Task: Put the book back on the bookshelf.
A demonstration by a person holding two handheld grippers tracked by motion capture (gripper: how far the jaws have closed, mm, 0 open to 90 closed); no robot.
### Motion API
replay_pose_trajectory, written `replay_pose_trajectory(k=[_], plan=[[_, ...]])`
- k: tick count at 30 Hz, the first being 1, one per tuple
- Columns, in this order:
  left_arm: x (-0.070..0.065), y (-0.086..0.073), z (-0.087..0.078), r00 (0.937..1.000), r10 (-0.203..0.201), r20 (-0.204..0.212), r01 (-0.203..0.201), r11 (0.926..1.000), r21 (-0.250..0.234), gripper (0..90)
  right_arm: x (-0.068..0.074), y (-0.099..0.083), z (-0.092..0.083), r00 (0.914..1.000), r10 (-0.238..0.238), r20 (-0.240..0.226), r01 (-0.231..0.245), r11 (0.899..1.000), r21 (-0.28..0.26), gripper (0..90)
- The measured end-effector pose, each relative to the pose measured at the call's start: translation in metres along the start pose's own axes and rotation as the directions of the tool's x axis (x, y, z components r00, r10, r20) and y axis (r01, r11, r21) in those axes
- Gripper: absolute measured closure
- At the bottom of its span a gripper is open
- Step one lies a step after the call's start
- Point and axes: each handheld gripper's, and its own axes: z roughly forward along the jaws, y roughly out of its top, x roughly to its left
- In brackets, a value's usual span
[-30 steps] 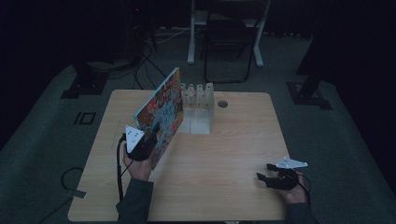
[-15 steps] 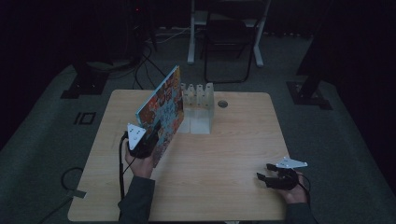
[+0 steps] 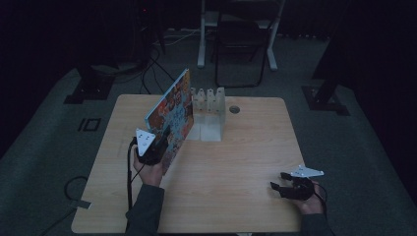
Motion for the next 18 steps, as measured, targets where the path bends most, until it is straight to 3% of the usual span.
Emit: replay_pose_trajectory(k=[18], plan=[[-0.0010, -0.0008, 0.0107, 0.9999, -0.001, -0.011, 0.001, 1.0000, -0.010, 81.2, 0.0000, 0.0000, 0.0001, 1.0000, -0.002, 0.000, 0.002, 1.000, 0.000, 31.8]])
